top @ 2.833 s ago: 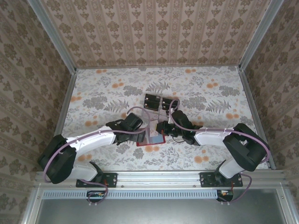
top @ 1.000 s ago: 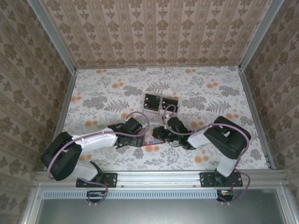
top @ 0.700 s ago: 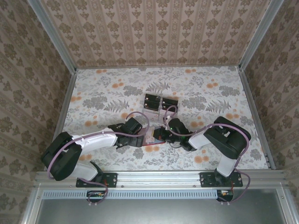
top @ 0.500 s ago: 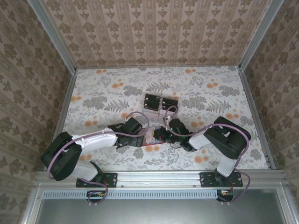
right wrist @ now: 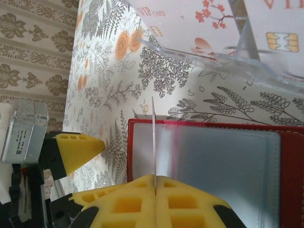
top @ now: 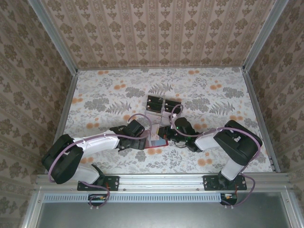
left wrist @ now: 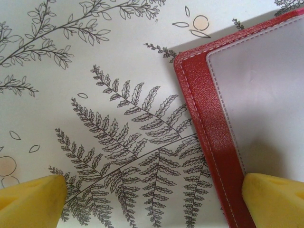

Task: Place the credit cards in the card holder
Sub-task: Insert the credit card into the card slot.

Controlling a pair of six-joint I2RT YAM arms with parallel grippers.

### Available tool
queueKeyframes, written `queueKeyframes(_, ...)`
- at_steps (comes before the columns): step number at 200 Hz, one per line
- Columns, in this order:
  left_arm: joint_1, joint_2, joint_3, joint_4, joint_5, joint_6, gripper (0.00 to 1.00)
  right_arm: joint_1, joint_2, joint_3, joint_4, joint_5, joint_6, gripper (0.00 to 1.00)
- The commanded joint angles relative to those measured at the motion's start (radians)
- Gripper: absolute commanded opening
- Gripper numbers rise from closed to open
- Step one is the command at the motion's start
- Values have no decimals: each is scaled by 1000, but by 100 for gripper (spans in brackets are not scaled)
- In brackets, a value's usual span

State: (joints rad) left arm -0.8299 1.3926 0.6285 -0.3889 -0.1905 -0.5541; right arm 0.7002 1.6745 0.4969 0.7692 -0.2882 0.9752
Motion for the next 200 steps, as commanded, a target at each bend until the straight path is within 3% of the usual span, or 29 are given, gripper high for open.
queueKeyframes(1,-2,23,-17,-14,-9,-5,100,-7,11,31,-13,18,-27,0)
queueKeyframes(77,-1,19,-21,-16,-9,-6,100,-4,115,24,87,-35,8,0)
queueKeyframes(200,-1,19,-28,-15,-8,-12,100,53,120,-24,116,-44,24,0)
